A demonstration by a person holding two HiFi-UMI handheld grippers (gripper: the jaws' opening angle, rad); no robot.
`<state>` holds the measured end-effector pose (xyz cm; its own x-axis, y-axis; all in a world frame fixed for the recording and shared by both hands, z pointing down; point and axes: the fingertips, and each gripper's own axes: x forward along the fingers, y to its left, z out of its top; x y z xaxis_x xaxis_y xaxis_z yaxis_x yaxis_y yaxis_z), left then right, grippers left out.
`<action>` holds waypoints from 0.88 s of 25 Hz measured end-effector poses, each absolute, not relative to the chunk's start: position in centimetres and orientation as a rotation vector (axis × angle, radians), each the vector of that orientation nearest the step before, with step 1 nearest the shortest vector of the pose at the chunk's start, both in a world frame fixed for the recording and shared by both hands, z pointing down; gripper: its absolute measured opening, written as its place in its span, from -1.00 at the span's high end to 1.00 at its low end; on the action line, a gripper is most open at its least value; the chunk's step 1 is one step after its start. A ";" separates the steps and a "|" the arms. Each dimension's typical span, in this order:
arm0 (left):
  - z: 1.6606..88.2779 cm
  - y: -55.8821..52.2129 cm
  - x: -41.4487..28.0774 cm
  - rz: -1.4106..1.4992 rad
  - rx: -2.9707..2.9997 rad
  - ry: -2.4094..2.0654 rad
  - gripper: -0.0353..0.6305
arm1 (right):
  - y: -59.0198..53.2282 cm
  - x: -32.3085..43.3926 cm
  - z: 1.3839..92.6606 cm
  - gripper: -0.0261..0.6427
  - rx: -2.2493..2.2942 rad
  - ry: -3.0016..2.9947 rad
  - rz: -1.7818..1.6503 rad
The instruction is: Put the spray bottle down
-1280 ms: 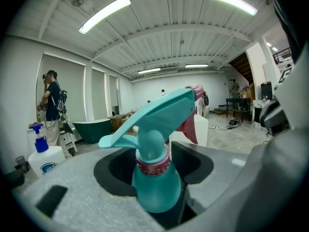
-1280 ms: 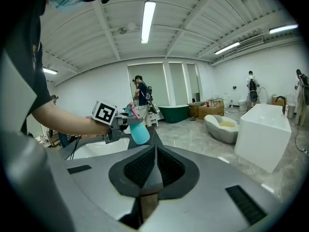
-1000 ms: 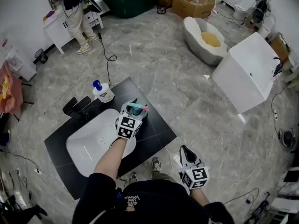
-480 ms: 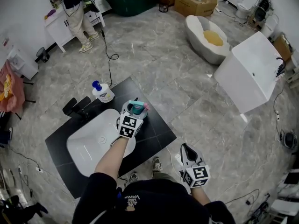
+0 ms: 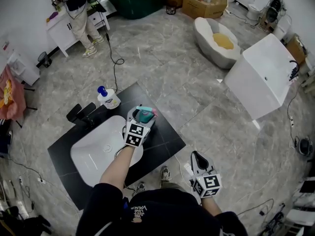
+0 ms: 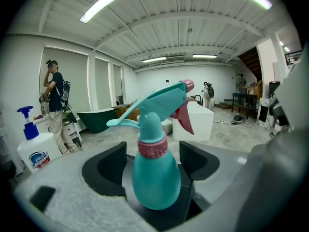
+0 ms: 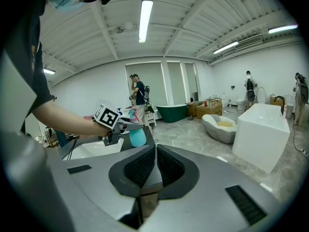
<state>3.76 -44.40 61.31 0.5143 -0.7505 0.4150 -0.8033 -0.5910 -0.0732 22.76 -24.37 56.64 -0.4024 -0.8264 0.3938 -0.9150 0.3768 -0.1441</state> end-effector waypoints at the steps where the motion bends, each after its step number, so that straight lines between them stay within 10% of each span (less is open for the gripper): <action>1: 61.1 -44.3 3.7 0.616 2.621 -1.352 -0.12 | -24.3 22.7 56.5 0.88 1.550 -2.383 0.499; 22: 55.8 -32.9 -0.8 0.492 2.668 -1.312 -0.12 | -20.3 17.4 54.2 0.88 1.572 -2.439 0.437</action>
<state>-0.84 -32.93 55.76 0.5695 -0.7468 0.3434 -0.7885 -0.6144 -0.0285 17.44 -20.29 54.24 -0.4109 -0.8503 0.3289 -0.9116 0.3885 -0.1345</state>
